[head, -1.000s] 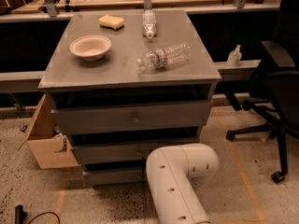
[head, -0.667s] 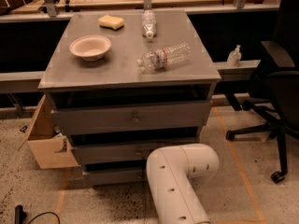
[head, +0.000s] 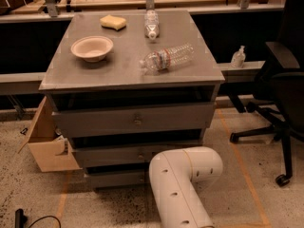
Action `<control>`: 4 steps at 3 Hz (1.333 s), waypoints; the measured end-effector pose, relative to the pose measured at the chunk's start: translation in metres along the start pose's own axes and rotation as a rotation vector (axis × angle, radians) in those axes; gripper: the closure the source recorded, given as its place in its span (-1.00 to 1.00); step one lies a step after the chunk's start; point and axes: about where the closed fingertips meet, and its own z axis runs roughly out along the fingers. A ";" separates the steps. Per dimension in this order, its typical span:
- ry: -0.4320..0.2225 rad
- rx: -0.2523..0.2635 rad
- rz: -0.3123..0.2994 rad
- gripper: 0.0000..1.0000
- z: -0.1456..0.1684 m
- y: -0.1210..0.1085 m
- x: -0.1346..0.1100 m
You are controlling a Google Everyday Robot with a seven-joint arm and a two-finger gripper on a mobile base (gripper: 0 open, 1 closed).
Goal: Close bottom drawer
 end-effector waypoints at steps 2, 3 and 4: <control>-0.012 -0.005 -0.004 1.00 0.000 -0.002 0.001; -0.012 -0.005 -0.004 1.00 0.000 -0.002 0.001; -0.086 -0.070 0.085 1.00 -0.033 -0.001 -0.011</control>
Offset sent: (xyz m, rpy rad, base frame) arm 0.0266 -0.0186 0.0409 0.1350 0.1435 0.2465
